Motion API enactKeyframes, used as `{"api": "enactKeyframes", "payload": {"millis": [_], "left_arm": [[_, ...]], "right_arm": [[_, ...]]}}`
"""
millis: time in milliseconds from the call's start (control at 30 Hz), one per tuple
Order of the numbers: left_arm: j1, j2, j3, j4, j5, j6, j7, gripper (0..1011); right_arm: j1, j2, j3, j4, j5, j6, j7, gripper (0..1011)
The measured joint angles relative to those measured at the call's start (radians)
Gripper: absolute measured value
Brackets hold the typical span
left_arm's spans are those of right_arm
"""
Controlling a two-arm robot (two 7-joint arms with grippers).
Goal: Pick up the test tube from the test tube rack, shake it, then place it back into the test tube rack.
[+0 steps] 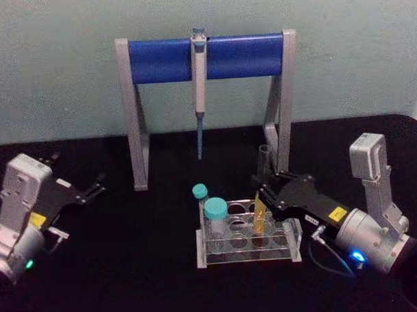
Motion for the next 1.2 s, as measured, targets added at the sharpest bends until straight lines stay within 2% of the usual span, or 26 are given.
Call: {"api": "enactKeyframes", "payload": {"millis": [900,1033,1100,1133,1167,1200], "left_arm": [[0.0,0.0,0.0,0.0,0.0,0.0,0.0,1010],[0.0,0.0,0.0,0.0,0.0,0.0,0.0,1010],[0.0,0.0,0.0,0.0,0.0,0.0,0.0,1009],[0.0,0.0,0.0,0.0,0.0,0.0,0.0,1010],[0.0,0.0,0.0,0.0,0.0,0.0,0.0,1010],[0.0,0.0,0.0,0.0,0.0,0.0,0.0,1010]], "right_arm": [[0.003,-0.008,-0.001,0.016,-0.01,0.007,-0.005,230],[0.002,-0.007,-0.001,0.016,-0.011,0.01,-0.005,338],[0.003,-0.007,-0.001,0.016,-0.011,0.01,-0.005,356],[0.002,-0.007,-0.001,0.016,-0.011,0.01,-0.005,414],[0.002,-0.007,-0.001,0.016,-0.011,0.01,-0.005,428],[0.002,-0.007,-0.001,0.016,-0.011,0.01,-0.005,496]]}}
